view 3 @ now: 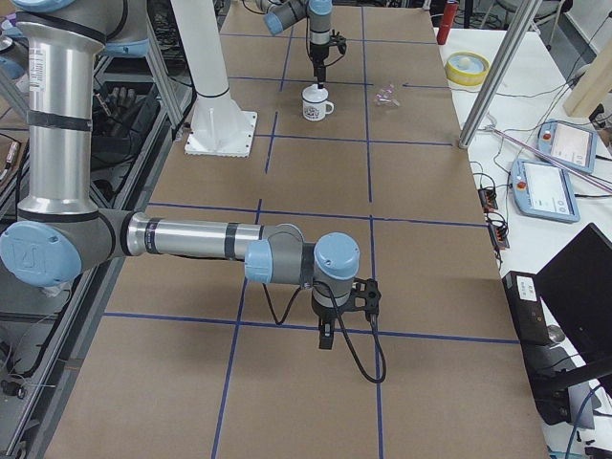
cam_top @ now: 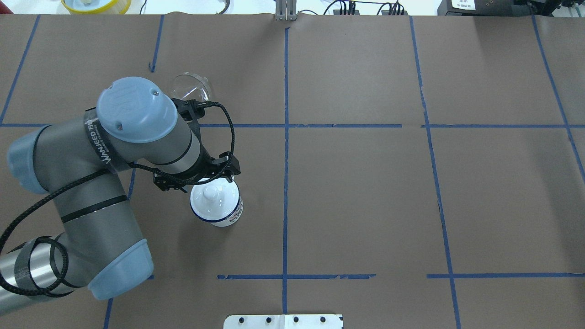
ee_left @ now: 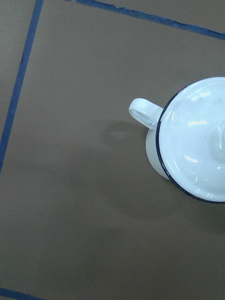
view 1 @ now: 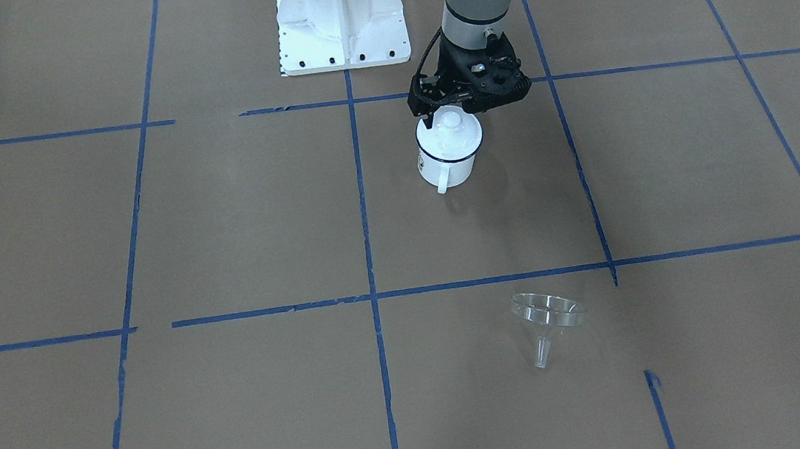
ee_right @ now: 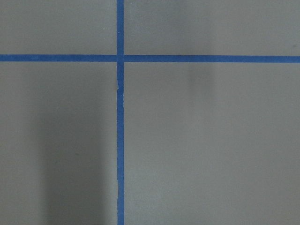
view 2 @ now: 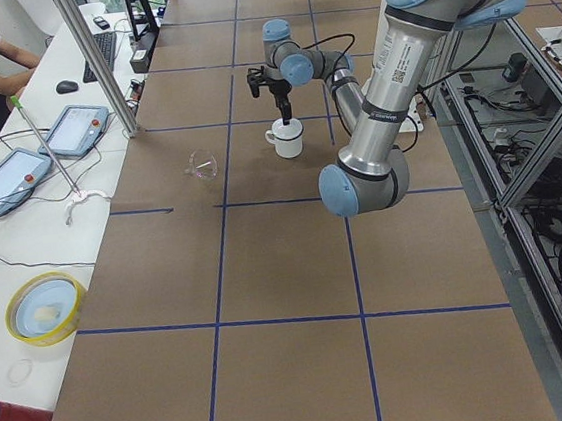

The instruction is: Remove funnel from cup

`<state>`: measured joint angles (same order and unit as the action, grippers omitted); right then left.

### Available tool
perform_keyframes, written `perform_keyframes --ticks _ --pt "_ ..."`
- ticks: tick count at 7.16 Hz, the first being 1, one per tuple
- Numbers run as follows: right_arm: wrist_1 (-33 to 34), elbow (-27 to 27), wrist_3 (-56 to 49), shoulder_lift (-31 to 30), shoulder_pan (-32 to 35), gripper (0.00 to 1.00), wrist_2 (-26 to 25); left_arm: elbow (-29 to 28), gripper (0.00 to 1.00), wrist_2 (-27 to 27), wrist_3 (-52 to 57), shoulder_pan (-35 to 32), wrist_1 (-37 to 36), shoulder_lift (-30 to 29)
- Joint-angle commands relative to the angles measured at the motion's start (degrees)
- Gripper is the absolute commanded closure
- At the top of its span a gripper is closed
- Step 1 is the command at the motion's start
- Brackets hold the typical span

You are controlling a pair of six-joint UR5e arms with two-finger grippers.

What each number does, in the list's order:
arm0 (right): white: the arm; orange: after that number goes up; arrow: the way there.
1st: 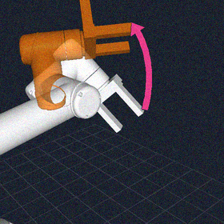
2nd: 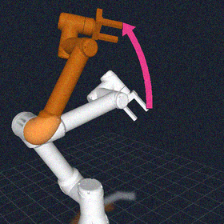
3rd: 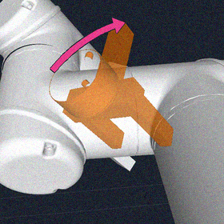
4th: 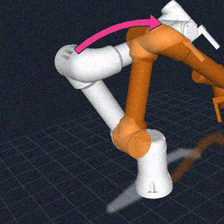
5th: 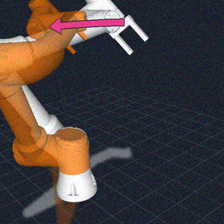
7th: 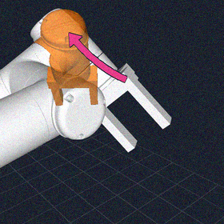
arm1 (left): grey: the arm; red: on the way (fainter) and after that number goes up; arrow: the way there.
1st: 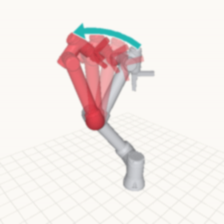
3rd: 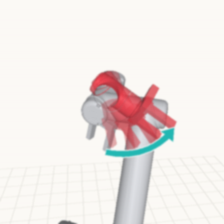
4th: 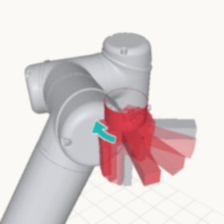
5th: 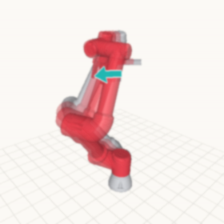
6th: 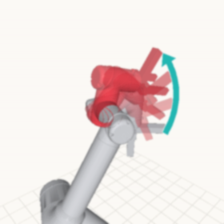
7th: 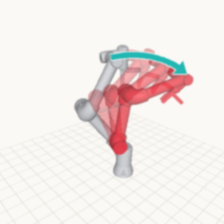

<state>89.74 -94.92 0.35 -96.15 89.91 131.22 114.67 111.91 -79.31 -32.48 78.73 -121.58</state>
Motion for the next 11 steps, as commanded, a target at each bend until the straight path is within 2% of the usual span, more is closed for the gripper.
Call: perform_keyframes --ticks 1,2,3,5,6,7,9,11 --pt "0.00 0.00 0.00 0.00 0.00 0.00 0.00 3.36 0.00 -1.25 7.18 -2.48 0.02 1.43" --pt "0.00 0.00 0.00 0.00 0.00 0.00 0.00 3.36 0.00 -1.69 11.67 -4.67 0.11 1.52" --pt "0.00 0.00 0.00 0.00 0.00 0.00 0.00 2.93 0.00 -1.96 18.85 -10.09 2.11 1.95" --pt "0.00 0.00 0.00 0.00 0.00 0.00 0.00 -1.97 0.00 -0.13 36.33 -22.92 5.11 4.93" --pt "0.00 0.00 0.00 0.00 0.00 0.00 0.00 -5.13 0.00 5.97 45.64 -29.85 5.47 7.73" --pt "0.00 0.00 0.00 0.00 0.00 0.00 0.00 -7.95 0.00 10.65 54.08 -35.66 6.69 11.15" --pt "0.00 0.00 0.00 0.00 0.00 0.00 0.00 -9.37 0.00 11.39 66.31 -43.76 10.89 23.16" --pt "0.00 0.00 0.00 0.00 0.00 0.00 0.00 -11.82 0.00 18.57 79.94 -52.03 12.75 33.55"
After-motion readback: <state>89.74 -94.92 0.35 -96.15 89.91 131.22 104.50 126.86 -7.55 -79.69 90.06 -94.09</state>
